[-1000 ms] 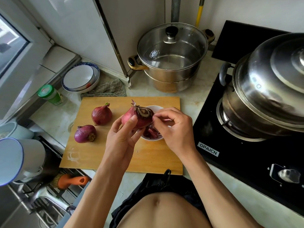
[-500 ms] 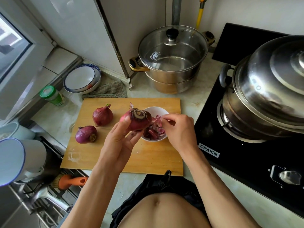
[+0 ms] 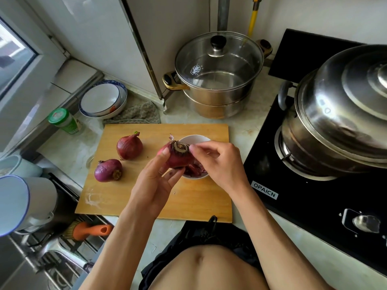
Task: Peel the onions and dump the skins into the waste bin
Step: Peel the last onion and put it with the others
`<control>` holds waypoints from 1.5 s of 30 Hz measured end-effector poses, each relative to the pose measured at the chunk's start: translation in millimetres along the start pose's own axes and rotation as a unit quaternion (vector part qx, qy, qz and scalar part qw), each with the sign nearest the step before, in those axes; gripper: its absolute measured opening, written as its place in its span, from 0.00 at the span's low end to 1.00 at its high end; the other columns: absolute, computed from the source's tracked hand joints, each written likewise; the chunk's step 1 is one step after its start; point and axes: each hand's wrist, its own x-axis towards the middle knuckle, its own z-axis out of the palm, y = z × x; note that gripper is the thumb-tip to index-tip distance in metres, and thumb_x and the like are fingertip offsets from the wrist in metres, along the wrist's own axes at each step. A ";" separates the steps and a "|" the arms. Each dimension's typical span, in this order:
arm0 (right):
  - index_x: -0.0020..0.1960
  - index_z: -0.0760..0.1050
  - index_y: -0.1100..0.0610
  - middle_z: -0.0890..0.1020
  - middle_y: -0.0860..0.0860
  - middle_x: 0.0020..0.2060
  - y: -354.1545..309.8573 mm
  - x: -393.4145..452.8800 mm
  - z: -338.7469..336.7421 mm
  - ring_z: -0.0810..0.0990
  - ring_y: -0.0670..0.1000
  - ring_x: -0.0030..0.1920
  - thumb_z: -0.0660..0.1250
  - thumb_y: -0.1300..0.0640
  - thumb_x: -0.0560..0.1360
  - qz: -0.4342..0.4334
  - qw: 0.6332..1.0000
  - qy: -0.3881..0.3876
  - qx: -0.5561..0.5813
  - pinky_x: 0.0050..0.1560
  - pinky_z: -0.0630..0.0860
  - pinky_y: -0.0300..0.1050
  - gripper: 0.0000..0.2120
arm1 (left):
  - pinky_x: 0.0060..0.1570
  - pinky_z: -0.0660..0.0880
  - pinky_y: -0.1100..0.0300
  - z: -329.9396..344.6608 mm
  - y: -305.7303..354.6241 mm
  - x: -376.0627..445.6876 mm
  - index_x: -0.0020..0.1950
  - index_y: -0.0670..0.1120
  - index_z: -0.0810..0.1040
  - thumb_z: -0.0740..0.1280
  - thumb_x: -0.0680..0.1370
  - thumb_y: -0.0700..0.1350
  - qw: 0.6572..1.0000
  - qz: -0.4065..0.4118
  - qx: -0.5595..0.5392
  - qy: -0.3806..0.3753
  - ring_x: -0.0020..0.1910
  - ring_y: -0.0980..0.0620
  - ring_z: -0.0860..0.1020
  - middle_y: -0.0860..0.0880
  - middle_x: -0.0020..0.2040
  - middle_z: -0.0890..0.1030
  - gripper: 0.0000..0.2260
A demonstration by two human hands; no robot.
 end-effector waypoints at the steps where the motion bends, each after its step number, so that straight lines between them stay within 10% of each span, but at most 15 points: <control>1: 0.51 0.86 0.56 0.87 0.46 0.42 -0.8 -0.7 0.3 0.85 0.40 0.44 0.74 0.50 0.75 0.016 0.999 -0.019 0.020 0.48 0.81 0.40 0.11 | 0.62 0.80 0.54 -2.3 -0.2 0.9 0.56 0.46 0.86 0.72 0.74 0.49 1.000 0.007 0.006 0.000 0.53 0.49 0.85 0.46 0.54 0.86 0.12; 8: 0.55 0.84 0.56 0.88 0.52 0.46 -4.7 -4.3 -4.0 0.87 0.50 0.46 0.75 0.61 0.74 0.067 0.985 -0.053 0.151 0.54 0.83 0.55 0.10 | 0.54 0.82 0.54 -9.3 7.8 -0.8 0.68 0.38 0.75 0.87 0.56 0.56 0.995 0.084 0.059 -0.012 0.59 0.44 0.84 0.40 0.62 0.84 0.46; 17: 0.49 0.84 0.47 0.88 0.48 0.44 -15.0 -5.6 -5.1 0.87 0.52 0.48 0.72 0.67 0.75 0.069 0.978 -0.060 0.187 0.53 0.83 0.51 0.15 | 0.63 0.79 0.41 -9.8 13.8 -5.2 0.67 0.43 0.76 0.81 0.62 0.48 0.978 0.155 0.143 0.008 0.58 0.40 0.84 0.41 0.58 0.85 0.35; 22: 0.46 0.84 0.46 0.88 0.49 0.43 -13.9 -5.3 -4.8 0.87 0.50 0.46 0.72 0.68 0.73 0.082 0.979 -0.050 0.178 0.50 0.84 0.48 0.16 | 0.49 0.80 0.63 -0.6 18.3 -13.2 0.66 0.49 0.76 0.86 0.62 0.45 0.955 0.184 0.232 0.014 0.55 0.51 0.85 0.48 0.58 0.84 0.35; 28: 0.47 0.84 0.49 0.87 0.47 0.43 -12.9 -4.9 0.5 0.86 0.45 0.45 0.72 0.69 0.71 0.059 0.989 -0.032 0.129 0.48 0.83 0.44 0.14 | 0.51 0.80 0.63 4.3 15.1 -13.9 0.66 0.50 0.76 0.81 0.62 0.43 0.945 0.204 0.254 0.029 0.58 0.50 0.84 0.48 0.60 0.84 0.33; 45: 0.53 0.84 0.58 0.87 0.49 0.44 -2.6 -5.4 1.3 0.87 0.47 0.44 0.74 0.58 0.75 0.019 0.992 0.001 0.124 0.48 0.84 0.48 0.08 | 0.58 0.81 0.49 -1.9 4.1 -1.8 0.67 0.38 0.75 0.80 0.63 0.50 0.992 0.102 0.060 0.034 0.59 0.42 0.84 0.38 0.63 0.82 0.36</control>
